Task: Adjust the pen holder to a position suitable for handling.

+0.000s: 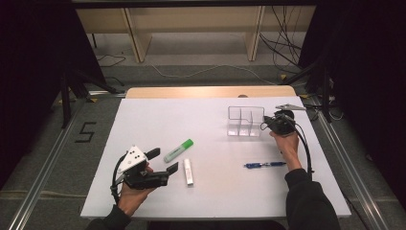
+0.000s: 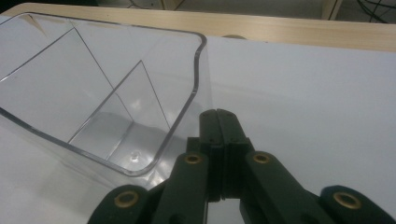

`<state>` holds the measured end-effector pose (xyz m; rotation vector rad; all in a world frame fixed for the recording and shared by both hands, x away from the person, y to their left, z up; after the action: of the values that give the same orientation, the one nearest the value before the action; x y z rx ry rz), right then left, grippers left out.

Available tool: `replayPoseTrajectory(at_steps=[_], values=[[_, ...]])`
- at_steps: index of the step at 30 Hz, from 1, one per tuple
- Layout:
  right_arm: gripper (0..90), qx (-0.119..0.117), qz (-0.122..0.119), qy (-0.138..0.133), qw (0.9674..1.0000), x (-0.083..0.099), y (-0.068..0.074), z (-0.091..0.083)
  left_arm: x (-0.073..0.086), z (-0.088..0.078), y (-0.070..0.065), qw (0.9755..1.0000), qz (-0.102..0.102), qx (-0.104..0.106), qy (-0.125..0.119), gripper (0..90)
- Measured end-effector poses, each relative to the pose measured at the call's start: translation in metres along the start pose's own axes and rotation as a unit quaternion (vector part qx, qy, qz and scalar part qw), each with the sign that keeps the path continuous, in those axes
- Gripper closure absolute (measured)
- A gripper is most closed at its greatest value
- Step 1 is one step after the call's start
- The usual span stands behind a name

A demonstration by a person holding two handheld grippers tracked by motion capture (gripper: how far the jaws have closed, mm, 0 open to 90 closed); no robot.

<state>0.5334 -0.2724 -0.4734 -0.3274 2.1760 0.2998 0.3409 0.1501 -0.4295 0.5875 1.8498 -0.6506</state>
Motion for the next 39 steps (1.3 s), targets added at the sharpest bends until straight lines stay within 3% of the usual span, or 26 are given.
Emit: replayPoseTrajectory(at_steps=[25, 39], values=[[90.0, -0.030, -0.020, 0.013, 0.9993, -0.004, 0.050, 0.027, 0.000, 0.000, 0.001, 1.0000, -0.003, -0.005, 0.001, 14.2], [90.0, -0.041, -0.025, 0.022, 0.9986, -0.002, 0.069, 0.033, 0.000, -0.001, 0.002, 1.0000, -0.006, -0.007, 0.001, 14.3]])
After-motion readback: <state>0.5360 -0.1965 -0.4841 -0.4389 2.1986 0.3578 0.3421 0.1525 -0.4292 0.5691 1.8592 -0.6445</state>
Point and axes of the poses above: each handheld gripper's, and its own axes: z roughly forward along the jaws, x roughly out of its underside, y roughly to its left, the point moved 3 cm from there along z, roughly forward along the jaws, and after that the axes turned 1 degree about x, right-handed, at the moved point
